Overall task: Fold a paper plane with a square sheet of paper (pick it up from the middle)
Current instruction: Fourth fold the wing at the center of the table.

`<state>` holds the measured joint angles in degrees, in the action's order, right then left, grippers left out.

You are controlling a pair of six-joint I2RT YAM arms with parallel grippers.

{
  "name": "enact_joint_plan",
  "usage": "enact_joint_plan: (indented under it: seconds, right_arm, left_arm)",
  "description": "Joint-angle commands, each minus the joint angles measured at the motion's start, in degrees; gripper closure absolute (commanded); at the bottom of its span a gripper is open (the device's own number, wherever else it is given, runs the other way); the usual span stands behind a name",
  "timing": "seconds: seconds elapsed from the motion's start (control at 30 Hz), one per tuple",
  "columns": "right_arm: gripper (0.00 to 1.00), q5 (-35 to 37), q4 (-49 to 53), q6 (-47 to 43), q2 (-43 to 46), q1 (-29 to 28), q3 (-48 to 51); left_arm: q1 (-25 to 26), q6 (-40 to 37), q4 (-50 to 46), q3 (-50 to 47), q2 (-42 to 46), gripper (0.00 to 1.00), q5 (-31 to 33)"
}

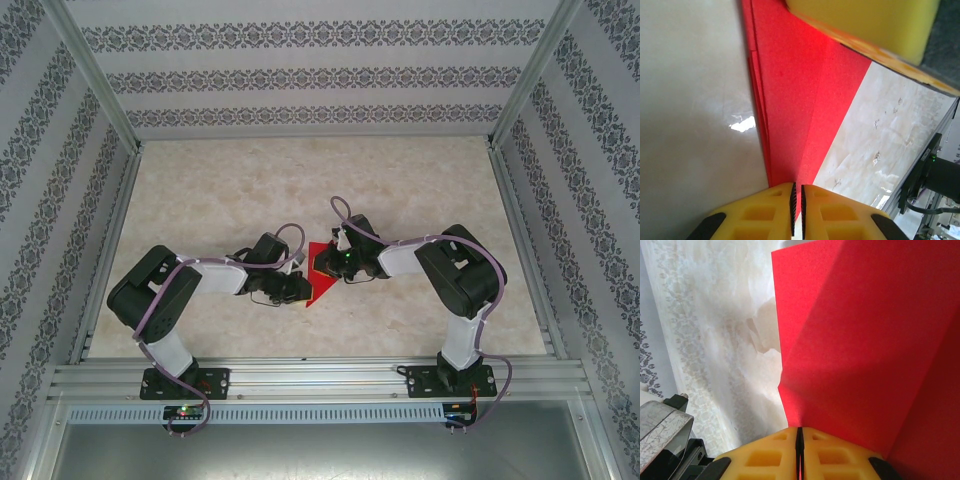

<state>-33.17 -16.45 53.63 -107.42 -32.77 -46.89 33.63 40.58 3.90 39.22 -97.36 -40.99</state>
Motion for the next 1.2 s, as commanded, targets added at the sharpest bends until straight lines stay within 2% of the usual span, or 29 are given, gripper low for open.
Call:
enact_joint_plan:
  seconds: [0.0, 0.23, 0.37, 0.57, 0.67, 0.9, 1.07, 1.17]
  right_arm:
    - [0.88, 4.89, 6.25, -1.79, -3.1, 0.3, 0.62]
    - [0.88, 5.07, 6.56, -2.04, -3.18, 0.17, 0.67]
    - [0.88, 5.1, 6.6, -2.03, -3.14, 0.17, 0.73]
    - [0.88, 5.17, 6.7, -2.12, -2.93, 0.17, 0.95]
    - [0.88, 5.09, 6.51, -1.94, -2.92, 0.14, 1.09]
    - [0.88, 5.22, 6.3, -1.86, -2.91, -0.02, 1.1]
    - [0.88, 5.22, 6.6, -2.09, -2.82, -0.01, 1.12]
    - [0.88, 5.22, 6.59, -2.03, -2.82, -0.01, 1.19]
  left_arm:
    - [0.98, -2.43, -11.42, -3.21, -0.86, 0.85, -2.85]
    - [2.84, -5.59, -19.57, -3.67, 2.44, 0.85, 0.2]
    - [3.53, -5.33, -19.4, -3.64, 4.15, 0.86, -0.48]
    - [3.59, -4.14, -20.05, -1.5, 14.45, 0.87, 5.13]
    - [3.42, -2.63, -17.14, -0.07, 16.15, 0.88, 6.52]
    - [3.16, -0.65, -8.36, 6.24, 7.27, 0.89, 5.01]
    - [3.2, 3.05, 1.1, 5.26, 0.87, 0.89, 1.94]
    - [3.2, 3.62, 0.34, 4.29, -2.01, 0.89, 1.8]
